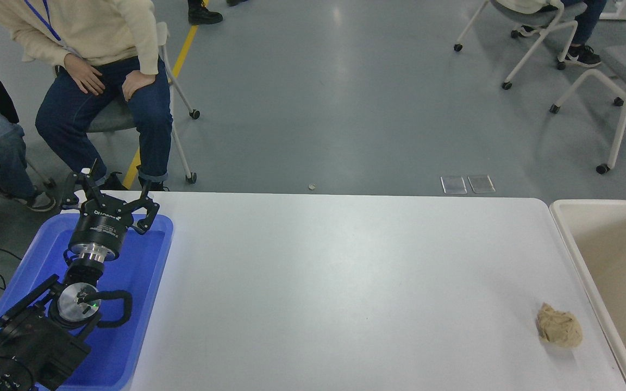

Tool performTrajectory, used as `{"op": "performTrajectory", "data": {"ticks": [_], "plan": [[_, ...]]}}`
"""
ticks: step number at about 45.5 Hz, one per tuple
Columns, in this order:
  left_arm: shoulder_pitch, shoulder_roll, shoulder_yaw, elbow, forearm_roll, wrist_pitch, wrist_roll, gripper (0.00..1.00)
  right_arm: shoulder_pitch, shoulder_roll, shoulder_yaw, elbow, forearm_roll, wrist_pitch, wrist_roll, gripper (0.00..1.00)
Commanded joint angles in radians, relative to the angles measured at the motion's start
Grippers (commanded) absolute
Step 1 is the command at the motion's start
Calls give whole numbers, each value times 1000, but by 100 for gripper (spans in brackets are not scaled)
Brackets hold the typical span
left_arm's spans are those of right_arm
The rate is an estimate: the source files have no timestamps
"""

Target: Pick up foil plate and place in dustbin

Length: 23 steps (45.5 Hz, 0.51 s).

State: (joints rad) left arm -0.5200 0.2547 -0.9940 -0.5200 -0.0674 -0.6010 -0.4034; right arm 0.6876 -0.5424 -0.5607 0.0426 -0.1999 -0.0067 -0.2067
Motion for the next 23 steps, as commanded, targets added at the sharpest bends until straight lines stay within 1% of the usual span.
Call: {"op": "performTrajectory", "data": {"ticks": [1,11,13,14,16,18,19,23], "plan": [[0,0,0,0,0,0,0,100,-36,32,7,-44,0,-35,1,0],[0,0,0,0,0,1,0,100,-37,28,13,-41,-6,-36,0,0],[0,0,0,0,0,0,0,100,-37,27,5,-44,-13,-41,0,27],[0,0,0,0,0,0,0,100,-36,25,5,-44,-13,-44,0,43],[0,0,0,0,0,0,0,100,-37,21,13,-43,-13,-52,0,61],[0,0,0,0,0,0,0,100,-37,21,13,-41,-13,-62,0,71],[0,0,0,0,0,0,0,100,-37,21,13,-40,-13,-68,0,73],[0,0,0,0,0,0,0,100,-36,21,13,-33,-13,-75,0,77]]}}
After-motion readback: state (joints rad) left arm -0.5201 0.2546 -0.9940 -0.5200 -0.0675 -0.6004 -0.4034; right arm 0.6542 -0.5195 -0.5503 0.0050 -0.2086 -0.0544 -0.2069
